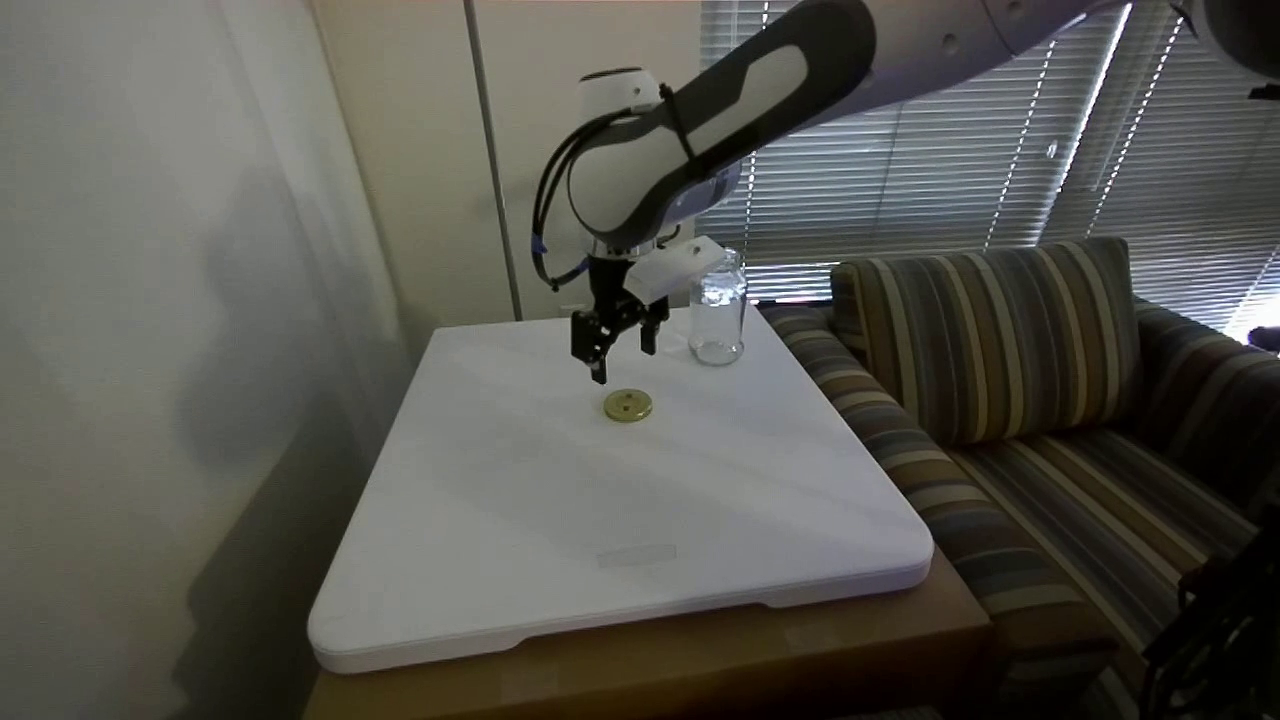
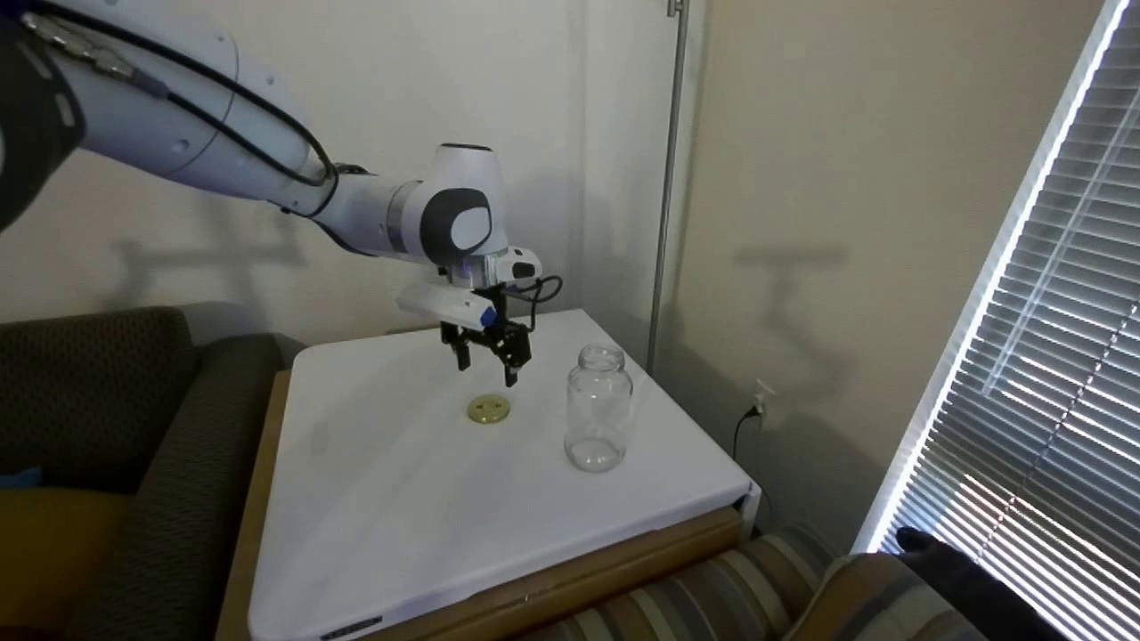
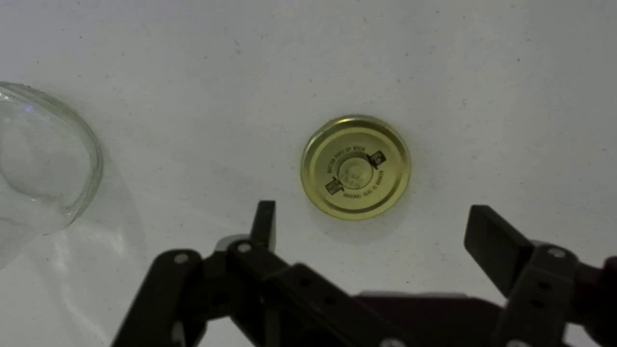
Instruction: Put the lid on the glass jar
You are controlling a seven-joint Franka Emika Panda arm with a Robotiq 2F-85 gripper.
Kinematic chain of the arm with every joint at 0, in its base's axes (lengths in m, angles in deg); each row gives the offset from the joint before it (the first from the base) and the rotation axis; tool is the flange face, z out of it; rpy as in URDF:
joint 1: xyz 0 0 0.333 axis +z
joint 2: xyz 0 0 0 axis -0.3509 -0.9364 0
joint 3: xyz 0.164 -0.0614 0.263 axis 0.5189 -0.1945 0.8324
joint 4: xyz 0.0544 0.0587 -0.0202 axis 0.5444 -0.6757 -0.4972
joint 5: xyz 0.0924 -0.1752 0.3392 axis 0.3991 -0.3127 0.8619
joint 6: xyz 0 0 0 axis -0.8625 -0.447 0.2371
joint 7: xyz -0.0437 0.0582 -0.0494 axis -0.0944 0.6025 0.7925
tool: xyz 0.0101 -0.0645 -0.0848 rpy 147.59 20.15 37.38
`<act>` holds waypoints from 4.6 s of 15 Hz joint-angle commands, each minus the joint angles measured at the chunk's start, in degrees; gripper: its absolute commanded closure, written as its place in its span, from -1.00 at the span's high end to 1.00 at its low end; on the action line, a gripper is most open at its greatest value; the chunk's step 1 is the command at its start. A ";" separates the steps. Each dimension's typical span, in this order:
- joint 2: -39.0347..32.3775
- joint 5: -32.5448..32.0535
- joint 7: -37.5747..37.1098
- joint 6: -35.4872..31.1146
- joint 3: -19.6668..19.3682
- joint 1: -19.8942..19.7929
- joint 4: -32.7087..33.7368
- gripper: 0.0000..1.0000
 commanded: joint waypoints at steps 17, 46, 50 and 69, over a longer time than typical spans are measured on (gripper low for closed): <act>-8.27 0.39 1.49 0.08 0.62 -0.65 7.89 1.00; -12.10 0.35 2.49 4.52 1.76 -0.01 15.95 -0.06; -10.88 0.00 1.87 7.80 1.36 0.78 16.95 -0.06; -2.83 -0.77 -0.60 16.85 -0.65 2.11 22.05 -0.06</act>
